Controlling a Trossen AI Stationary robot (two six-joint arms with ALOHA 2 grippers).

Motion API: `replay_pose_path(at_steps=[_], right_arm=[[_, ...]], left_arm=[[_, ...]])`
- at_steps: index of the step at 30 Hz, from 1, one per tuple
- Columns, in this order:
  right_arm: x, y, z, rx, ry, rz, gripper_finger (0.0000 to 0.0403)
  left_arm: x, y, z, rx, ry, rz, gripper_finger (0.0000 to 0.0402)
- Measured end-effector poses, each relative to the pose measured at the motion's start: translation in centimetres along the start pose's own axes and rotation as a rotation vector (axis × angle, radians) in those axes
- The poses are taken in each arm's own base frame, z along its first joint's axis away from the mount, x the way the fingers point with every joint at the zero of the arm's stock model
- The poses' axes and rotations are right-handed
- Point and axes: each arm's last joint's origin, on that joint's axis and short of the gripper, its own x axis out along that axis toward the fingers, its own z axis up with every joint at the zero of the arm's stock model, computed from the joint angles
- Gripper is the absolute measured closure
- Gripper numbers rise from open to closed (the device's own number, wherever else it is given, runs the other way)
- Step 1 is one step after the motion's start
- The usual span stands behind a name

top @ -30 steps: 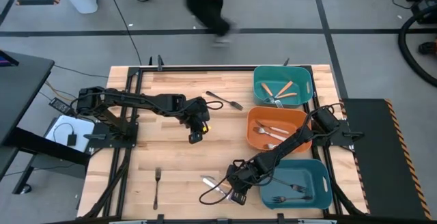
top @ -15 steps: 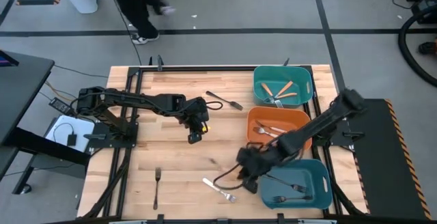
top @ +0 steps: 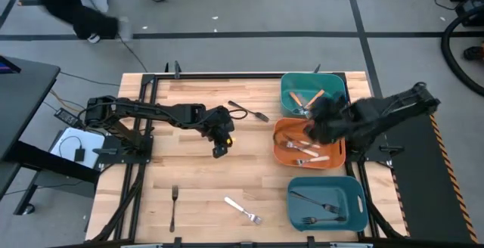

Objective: Sort silverware by color (type)
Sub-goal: Put the orange fork into the green bin, then put the black fork into the blue bin

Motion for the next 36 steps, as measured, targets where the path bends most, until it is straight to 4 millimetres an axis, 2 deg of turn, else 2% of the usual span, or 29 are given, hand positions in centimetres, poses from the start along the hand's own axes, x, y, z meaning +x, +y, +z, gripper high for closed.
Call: replay_pose_path(at_steps=[3, 5, 9, 15, 21, 26, 31, 36], right_arm=[[0.4, -3.7, 0.1, -0.1, 0.055, -0.199, 0.0354], [0.8, -5.4, 0.4, -0.199, 0.103, -0.277, 0.0354], [2.6, -7.7, 0.3, -0.39, 0.205, -0.273, 0.0354], [5.9, -10.7, -1.1, -0.382, 0.448, -0.286, 0.0354], [9.8, -12.1, -1.8, -0.455, 0.52, -0.21, 0.0354], [12.2, -13.1, -1.8, -0.427, 0.552, -0.252, 0.0323], [13.2, -13.7, -1.8, -0.405, 0.593, -0.282, 0.0308], [13.2, -13.8, -1.7, -0.393, 0.592, -0.288, 0.0305]], left_arm=[[0.0, -0.1, 0.8, -0.01, -0.092, 0.024, 0.0259], [-0.1, 0.1, 1.5, 0.001, -0.166, 0.062, 0.0259], [-0.6, 1.1, 2.8, 0.074, -0.294, 0.142, 0.0259], [-1.7, 4.9, 4.0, 0.012, -0.387, 0.22, 0.0259], [-3.1, 8.9, 4.4, -0.072, -0.441, 0.298, 0.0259], [-3.9, 11.7, 4.2, -0.132, -0.451, 0.346, 0.0259], [-3.3, 13.7, 3.8, -0.153, -0.416, 0.315, 0.0259], [-2.4, 14.7, 3.4, -0.177, -0.382, 0.313, 0.0259]])
